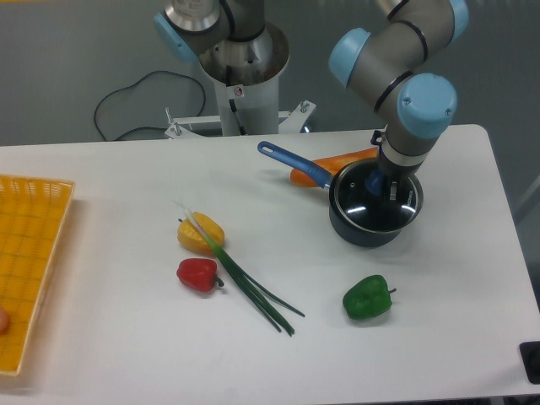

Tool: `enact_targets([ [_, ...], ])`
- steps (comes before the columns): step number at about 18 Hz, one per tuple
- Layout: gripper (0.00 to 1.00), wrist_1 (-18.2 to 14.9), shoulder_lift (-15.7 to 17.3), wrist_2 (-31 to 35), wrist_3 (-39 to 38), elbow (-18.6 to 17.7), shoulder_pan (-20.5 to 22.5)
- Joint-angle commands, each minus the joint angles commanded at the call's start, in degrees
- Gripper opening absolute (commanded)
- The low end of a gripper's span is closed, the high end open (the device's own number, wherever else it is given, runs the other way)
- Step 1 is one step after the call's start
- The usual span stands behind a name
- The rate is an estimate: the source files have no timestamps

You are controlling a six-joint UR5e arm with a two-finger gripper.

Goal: Open the lid
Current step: 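Lift the glass lid up off the saucepan rim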

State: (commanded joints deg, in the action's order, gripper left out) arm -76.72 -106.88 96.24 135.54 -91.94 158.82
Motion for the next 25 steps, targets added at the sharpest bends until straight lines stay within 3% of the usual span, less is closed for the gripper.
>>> enact_targets([
  [10,0.62,-0.6,0.0,-0.2,-18.1,2.8,-5.0],
  [19,0.62,-0.4,-0.6,-1.2,-30.0,3.7,-9.1],
  [25,0.62,-0.3,-0.5,-2.0,-30.3,4.0,-9.0],
])
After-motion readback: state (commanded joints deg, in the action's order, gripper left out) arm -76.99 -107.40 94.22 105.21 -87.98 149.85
